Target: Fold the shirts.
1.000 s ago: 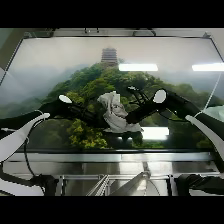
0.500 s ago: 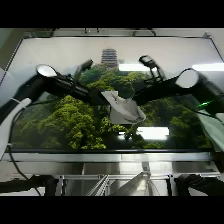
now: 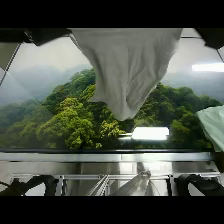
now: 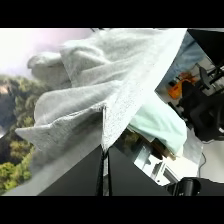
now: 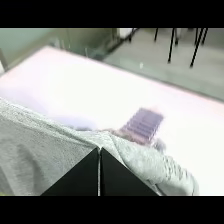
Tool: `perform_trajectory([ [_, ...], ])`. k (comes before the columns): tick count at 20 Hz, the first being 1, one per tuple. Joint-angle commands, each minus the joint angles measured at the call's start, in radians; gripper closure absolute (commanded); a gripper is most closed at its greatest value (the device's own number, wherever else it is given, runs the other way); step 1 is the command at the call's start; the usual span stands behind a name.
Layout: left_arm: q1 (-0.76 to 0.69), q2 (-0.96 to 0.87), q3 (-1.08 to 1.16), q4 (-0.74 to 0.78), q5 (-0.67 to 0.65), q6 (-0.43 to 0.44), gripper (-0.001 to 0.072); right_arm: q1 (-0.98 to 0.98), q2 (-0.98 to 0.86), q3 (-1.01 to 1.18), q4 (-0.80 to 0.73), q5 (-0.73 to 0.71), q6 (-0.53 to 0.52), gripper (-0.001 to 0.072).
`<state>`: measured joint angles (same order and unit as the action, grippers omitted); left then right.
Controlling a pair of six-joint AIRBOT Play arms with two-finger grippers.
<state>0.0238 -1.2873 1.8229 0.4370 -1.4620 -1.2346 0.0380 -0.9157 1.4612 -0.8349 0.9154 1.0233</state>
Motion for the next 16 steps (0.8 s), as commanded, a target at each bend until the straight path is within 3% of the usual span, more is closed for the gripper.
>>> perform_trajectory([
  [1, -0.005, -0.027, 0.081, 0.020, -0.054, -0.024, 0.0691, -0.010, -0.006, 0.034, 0.034, 0.072, -0.002, 0.0696],
  [2, -0.022, -0.055, 0.080, 0.045, -0.089, -0.024, 0.0692, -0.010, -0.035, 0.030, 0.035, 0.131, 0.005, 0.0686],
  [3, -0.045, -0.084, 0.080, 0.088, -0.122, -0.024, 0.0691, -0.010, -0.066, 0.026, 0.034, 0.183, 0.027, 0.0619],
  [4, -0.068, -0.115, 0.081, 0.151, -0.159, -0.029, 0.0689, -0.010, -0.103, 0.022, 0.026, 0.232, 0.056, 0.0446],
  [5, -0.086, -0.145, 0.081, 0.217, -0.188, -0.043, 0.0571, -0.013, -0.137, 0.017, 0.012, 0.270, 0.072, 0.0336],
  [7, -0.109, -0.203, 0.080, 0.375, -0.211, -0.082, 0.0082, -0.013, -0.204, 0.016, -0.093, 0.326, 0.136, 0.0294],
  [8, -0.111, -0.229, 0.080, 0.444, -0.211, -0.094, -0.0009, -0.013, -0.234, 0.016, -0.165, 0.347, 0.168, 0.0242],
  [9, -0.110, -0.253, 0.076, 0.486, -0.218, -0.098, -0.0010, -0.013, -0.257, 0.015, -0.215, 0.367, 0.184, 0.0197],
  [12, -0.077, -0.270, -0.069, 0.486, -0.233, -0.089, -0.0009, -0.015, -0.303, -0.046, -0.305, 0.400, 0.186, 0.0197],
  [16, 0.018, -0.222, -0.397, 0.486, -0.279, -0.029, -0.0008, -0.020, -0.312, -0.282, -0.306, 0.344, 0.143, 0.0197],
])
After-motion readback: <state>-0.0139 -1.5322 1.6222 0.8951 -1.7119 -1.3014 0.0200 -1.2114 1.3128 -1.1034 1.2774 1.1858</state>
